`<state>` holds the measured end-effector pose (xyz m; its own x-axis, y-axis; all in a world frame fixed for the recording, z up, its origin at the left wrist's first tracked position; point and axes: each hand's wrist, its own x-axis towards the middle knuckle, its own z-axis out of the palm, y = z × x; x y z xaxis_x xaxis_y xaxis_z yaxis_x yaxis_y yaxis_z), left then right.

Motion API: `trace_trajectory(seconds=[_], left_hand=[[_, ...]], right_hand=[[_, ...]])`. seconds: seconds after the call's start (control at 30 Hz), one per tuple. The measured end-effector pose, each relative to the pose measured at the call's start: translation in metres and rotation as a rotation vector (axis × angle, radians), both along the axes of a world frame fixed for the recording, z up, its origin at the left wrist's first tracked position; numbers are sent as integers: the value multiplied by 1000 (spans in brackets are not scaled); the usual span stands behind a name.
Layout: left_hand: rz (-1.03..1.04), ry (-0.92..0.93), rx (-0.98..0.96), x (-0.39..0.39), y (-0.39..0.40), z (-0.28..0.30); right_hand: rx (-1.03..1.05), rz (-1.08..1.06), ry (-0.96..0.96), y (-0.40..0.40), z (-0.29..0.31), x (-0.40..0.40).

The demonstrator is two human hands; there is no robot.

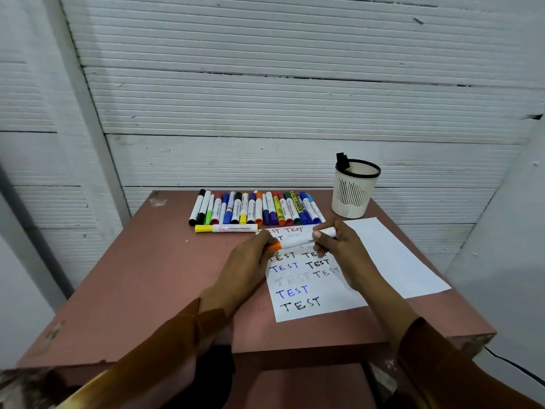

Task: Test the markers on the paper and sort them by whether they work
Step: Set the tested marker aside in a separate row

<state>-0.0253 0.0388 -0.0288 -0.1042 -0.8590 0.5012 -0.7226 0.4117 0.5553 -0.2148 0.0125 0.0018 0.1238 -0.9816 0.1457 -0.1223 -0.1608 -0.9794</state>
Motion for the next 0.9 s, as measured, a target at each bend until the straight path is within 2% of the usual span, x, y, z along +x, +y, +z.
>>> trace_trajectory(seconds=[0.13, 0.3, 0.43, 0.57, 0.77, 0.9], left_hand=[[18, -69, -16, 0, -1, -1], [45, -305, -66, -11, -3, 6], [62, -286, -136, -9, -9, 15], [156, -272, -102, 27, -20, 12], [302, -362, 33, 70, -37, 5], [358, -402, 16, 72, -41, -2]], right_hand=[[74, -8, 36, -3, -2, -3], [98, -9, -20, -2, -1, 9], [112, 19, -68, -7, 6, 23], [50, -51, 171, -29, 15, 15], [-26, -194, 536, -58, 18, -6], [-15, -240, 660, -71, 13, -10]])
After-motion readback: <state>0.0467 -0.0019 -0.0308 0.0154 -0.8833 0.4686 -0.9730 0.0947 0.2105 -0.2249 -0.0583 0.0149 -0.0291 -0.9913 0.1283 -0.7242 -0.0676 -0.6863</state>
